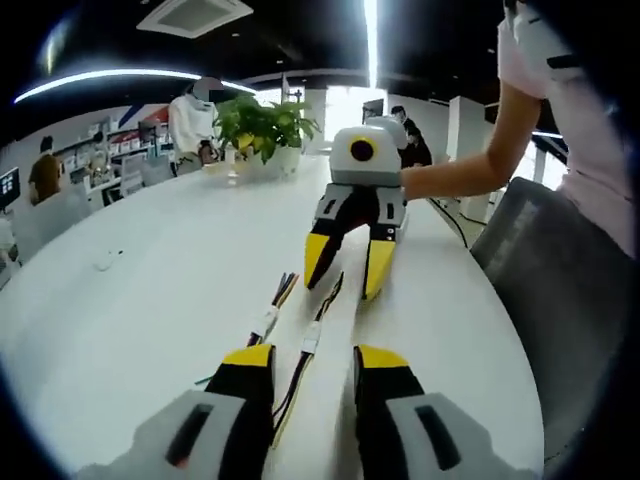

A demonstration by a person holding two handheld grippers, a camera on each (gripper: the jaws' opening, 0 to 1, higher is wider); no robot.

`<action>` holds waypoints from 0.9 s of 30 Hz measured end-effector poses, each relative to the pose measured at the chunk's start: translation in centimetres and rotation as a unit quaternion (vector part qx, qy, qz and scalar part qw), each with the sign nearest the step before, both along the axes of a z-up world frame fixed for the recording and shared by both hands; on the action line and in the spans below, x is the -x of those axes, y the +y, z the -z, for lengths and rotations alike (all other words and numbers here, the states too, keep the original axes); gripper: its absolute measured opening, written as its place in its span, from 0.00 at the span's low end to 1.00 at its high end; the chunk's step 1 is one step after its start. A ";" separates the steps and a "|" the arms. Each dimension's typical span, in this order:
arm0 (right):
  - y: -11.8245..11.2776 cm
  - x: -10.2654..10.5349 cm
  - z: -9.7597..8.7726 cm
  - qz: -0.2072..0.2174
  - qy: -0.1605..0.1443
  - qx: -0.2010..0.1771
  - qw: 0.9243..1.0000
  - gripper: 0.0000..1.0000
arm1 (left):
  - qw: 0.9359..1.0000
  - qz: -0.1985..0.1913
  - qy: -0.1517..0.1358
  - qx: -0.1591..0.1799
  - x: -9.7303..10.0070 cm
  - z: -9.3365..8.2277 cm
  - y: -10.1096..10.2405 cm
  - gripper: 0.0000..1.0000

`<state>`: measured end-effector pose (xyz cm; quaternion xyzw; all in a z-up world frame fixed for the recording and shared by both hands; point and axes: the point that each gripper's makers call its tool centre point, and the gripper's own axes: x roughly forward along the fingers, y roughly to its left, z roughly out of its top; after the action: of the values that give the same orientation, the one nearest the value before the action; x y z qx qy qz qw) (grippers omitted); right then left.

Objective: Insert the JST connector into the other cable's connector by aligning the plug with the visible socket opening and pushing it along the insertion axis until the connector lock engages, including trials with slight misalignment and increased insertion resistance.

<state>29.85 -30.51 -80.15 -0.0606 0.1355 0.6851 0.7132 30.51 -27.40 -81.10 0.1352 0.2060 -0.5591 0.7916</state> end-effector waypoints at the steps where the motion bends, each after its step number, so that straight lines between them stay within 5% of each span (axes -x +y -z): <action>1: 0.0 0.0 -0.2 0.001 -0.002 0.000 1.000 0.23 | 1.000 -0.003 -0.001 -0.003 0.1 -0.2 0.1 0.27; 9: -0.3 0.6 -1.4 0.008 -0.014 0.005 1.000 0.25 | 0.999 -0.018 -0.028 -0.019 -0.1 -0.9 0.9 0.31; 27: -3.6 0.0 -4.4 0.071 -0.042 0.029 0.996 0.40 | 0.995 -0.097 -0.012 -0.031 0.8 -3.6 2.3 0.43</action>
<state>29.88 -34.15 -75.73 -0.1001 0.1291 0.6254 0.7630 29.75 -25.11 -77.49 0.1457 0.2256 -0.4714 0.8400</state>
